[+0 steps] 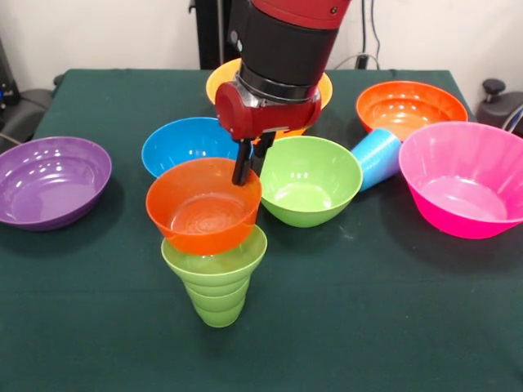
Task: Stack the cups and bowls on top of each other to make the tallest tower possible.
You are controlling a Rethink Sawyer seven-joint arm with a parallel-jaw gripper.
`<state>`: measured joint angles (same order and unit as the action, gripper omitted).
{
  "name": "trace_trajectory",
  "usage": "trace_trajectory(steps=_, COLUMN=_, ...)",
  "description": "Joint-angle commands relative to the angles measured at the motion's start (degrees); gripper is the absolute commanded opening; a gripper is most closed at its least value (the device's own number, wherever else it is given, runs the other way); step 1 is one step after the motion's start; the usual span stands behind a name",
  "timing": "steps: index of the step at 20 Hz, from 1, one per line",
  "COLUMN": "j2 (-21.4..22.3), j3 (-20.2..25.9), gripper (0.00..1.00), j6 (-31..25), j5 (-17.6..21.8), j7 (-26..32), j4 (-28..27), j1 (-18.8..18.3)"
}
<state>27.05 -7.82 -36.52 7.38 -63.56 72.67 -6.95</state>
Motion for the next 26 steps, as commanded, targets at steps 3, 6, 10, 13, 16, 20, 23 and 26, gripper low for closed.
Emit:
trace_trajectory(steps=3, j2=-4.96, j3=3.42, gripper=0.0, j6=0.72, j5=0.19, j7=-9.87, j4=-3.48, j1=0.8)
trace_trajectory(steps=6, j2=-4.85, j3=3.46, gripper=0.0, j6=0.64, j5=0.15, j7=-10.05, j4=-4.0, j1=0.99)
trace_trajectory(steps=10, j2=-5.21, j3=3.31, gripper=0.0, j6=-0.35, j5=-0.03, j7=-10.55, j4=-5.3, j1=1.48)
trace_trajectory(steps=13, j2=-5.53, j3=2.98, gripper=0.0, j6=-0.22, j5=0.04, j7=-10.93, j4=-5.78, j1=1.77)
trace_trajectory(steps=16, j2=-4.77, j3=3.19, gripper=0.0, j6=1.02, j5=0.16, j7=-10.84, j4=-3.98, j1=1.33)
trace_trajectory(steps=20, j2=-4.01, j3=3.29, gripper=0.0, j6=1.76, j5=0.25, j7=-10.82, j4=-2.18, j1=1.07)
trace_trajectory(steps=23, j2=-3.9, j3=3.03, gripper=0.0, j6=1.28, j5=0.3, j7=-10.94, j4=-2.15, j1=1.27)
trace_trajectory(steps=26, j2=-4.61, j3=2.91, gripper=0.0, j6=0.71, j5=0.21, j7=-10.99, j4=-3.24, j1=1.24)
